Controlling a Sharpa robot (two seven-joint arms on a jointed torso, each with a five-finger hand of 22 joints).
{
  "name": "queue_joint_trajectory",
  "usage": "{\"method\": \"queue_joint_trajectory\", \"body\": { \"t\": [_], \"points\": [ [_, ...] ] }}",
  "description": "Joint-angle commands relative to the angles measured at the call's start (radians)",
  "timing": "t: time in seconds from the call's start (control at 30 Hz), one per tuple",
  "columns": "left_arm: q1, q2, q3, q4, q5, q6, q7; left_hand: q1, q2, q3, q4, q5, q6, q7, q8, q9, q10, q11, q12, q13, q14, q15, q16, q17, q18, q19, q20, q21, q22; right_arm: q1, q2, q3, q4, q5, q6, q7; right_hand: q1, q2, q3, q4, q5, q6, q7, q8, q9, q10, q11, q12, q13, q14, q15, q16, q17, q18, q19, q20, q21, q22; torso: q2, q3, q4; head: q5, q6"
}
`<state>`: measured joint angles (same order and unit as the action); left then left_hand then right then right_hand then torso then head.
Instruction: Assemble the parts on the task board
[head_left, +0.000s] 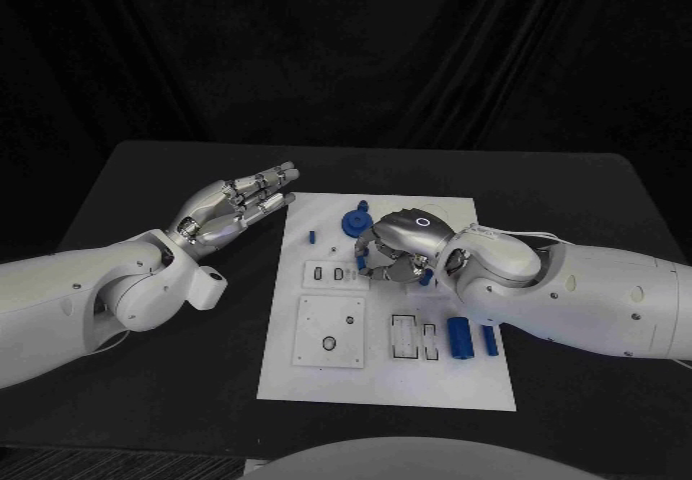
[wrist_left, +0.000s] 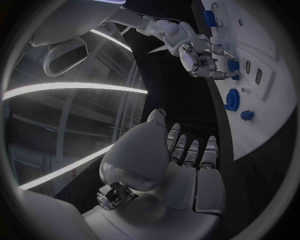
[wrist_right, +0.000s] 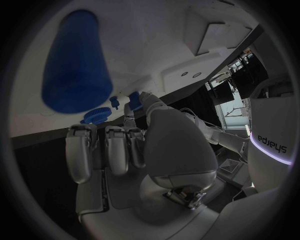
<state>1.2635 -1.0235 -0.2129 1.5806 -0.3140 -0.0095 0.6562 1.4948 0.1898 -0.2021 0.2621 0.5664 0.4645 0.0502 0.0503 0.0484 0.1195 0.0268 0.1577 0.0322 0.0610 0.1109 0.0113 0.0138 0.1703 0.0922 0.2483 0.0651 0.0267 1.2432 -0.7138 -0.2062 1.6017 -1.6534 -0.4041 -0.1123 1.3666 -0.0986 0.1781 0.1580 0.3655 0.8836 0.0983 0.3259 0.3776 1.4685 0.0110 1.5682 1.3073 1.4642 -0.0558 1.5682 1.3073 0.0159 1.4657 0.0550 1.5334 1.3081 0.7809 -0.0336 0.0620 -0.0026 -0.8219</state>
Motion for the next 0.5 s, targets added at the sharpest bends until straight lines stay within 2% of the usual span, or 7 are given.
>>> {"method": "queue_joint_trajectory", "body": {
  "t": [0.03,0.07,0.13,0.5],
  "points": [
    [0.001,0.002,0.001,0.0,-0.005,0.016,0.011,0.008,0.001,0.005,-0.001,0.004,-0.009,0.002,0.0,0.0,-0.002,0.006,0.0,0.001,0.001,0.007,0.005,0.001,0.012,-0.001,0.009,0.005,0.001,-0.005,0.001,-0.001,-0.003,-0.007,0.026,-0.022,-0.015,0.001,-0.003,-0.006,-0.019,-0.01,0.002,-0.007,-0.006,0.102,0.007,0.003,0.263,0.102,0.008,-0.007,0.244,-0.003,0.081,0.006,-0.004,0.246,0.0,0.0001,-0.0005,0.0,-0.001],
    [0.001,0.002,0.001,0.0,-0.005,0.016,0.011,0.008,0.001,0.005,-0.001,0.004,-0.009,0.002,0.0,0.0,-0.002,0.006,0.0,0.001,0.001,0.007,0.005,0.001,0.012,-0.001,0.009,0.005,0.001,-0.005,0.001,-0.001,-0.003,-0.007,0.028,-0.021,-0.023,0.0,-0.006,-0.007,-0.047,-0.013,0.003,-0.01,-0.01,0.102,0.007,0.003,0.263,0.102,0.008,-0.007,0.244,-0.003,0.081,0.007,-0.004,0.246,0.0,0.0001,-0.0005,0.0,-0.001],
    [0.001,0.002,0.001,0.001,-0.005,0.016,0.011,0.008,0.001,0.005,-0.001,0.004,-0.009,0.002,0.0,0.0,-0.002,0.006,0.0,0.001,0.001,0.007,0.005,0.001,0.012,-0.001,0.009,0.005,0.001,-0.005,0.002,-0.001,-0.003,-0.007,0.029,-0.019,-0.027,-0.001,-0.007,-0.007,-0.064,-0.018,0.004,-0.014,-0.013,0.102,0.006,0.003,0.263,0.102,0.008,-0.007,0.244,-0.003,0.081,0.007,-0.004,0.246,0.001,0.0001,-0.0001,-0.001,-0.002],
    [0.001,0.002,0.001,0.0,-0.005,0.016,0.011,0.008,0.001,0.005,-0.001,0.004,-0.009,0.002,0.0,0.0,-0.002,0.006,0.0,0.001,0.001,0.007,0.005,0.001,0.012,-0.001,0.009,0.005,0.001,-0.005,0.002,-0.001,-0.005,-0.007,0.035,-0.013,-0.036,-0.004,-0.011,-0.008,-0.094,-0.031,0.006,-0.029,-0.023,0.102,0.004,0.003,0.263,0.102,0.006,-0.007,0.244,-0.003,0.081,0.006,-0.005,0.246,0.0,-0.0002,0.0006,-0.003,-0.006]
  ]
}}
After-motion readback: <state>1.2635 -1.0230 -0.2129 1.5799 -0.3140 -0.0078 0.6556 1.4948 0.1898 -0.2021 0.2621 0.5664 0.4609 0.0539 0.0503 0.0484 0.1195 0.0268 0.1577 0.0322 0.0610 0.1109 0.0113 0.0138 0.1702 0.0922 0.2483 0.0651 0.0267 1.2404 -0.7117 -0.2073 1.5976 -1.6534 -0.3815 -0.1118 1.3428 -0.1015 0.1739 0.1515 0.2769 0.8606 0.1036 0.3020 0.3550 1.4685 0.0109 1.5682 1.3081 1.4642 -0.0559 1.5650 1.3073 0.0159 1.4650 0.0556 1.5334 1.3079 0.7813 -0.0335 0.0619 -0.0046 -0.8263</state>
